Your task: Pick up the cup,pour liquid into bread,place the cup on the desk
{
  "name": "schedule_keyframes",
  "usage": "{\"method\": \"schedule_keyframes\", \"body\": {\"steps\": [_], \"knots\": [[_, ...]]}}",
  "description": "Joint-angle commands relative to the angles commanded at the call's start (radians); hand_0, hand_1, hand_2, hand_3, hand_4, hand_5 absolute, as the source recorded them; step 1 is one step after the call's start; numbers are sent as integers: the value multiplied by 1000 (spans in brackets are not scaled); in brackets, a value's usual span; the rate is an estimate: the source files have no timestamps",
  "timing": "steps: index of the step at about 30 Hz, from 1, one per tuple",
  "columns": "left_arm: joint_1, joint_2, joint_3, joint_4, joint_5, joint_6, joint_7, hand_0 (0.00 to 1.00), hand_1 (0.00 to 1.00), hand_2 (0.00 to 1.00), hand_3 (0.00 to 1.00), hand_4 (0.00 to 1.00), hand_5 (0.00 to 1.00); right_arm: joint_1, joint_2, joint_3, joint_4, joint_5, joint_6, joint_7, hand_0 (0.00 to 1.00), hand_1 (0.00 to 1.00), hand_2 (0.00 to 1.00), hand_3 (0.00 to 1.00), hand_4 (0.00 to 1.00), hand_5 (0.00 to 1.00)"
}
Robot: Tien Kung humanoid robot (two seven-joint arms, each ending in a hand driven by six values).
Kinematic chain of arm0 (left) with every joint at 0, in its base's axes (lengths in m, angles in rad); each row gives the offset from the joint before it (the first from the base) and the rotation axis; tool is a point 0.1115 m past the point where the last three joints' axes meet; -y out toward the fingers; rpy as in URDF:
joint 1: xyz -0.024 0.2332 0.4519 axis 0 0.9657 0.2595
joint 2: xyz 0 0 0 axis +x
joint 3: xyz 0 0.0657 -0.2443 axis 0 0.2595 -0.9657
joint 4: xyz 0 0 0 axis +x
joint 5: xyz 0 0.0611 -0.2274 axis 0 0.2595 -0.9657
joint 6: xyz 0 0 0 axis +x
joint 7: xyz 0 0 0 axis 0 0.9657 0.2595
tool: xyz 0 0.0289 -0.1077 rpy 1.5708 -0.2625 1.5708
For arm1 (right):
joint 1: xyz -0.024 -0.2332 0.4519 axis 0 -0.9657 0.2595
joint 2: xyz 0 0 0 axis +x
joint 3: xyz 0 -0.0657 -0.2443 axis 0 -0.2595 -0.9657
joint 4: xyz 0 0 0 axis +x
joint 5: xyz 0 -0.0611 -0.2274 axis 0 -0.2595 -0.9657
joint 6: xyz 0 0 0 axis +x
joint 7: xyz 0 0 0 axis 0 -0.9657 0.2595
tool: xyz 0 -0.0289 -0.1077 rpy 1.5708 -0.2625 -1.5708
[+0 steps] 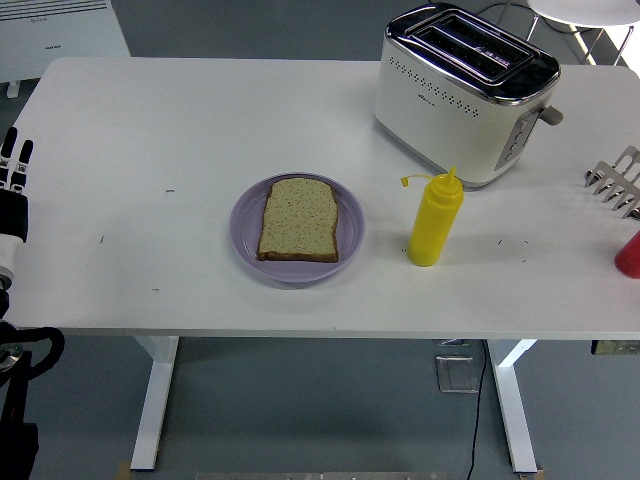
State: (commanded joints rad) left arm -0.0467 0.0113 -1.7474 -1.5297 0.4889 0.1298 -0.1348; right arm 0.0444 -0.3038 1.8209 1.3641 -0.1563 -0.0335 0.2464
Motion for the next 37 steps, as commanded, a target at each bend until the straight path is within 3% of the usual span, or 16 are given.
{"method": "schedule_keyframes", "body": {"steps": [37], "knots": [[5,1,3,-2,0,0,0,807,788,836,815,487,998,-4,3,0,-7,8,-2,6,749,648,667,621,450,343]]}}
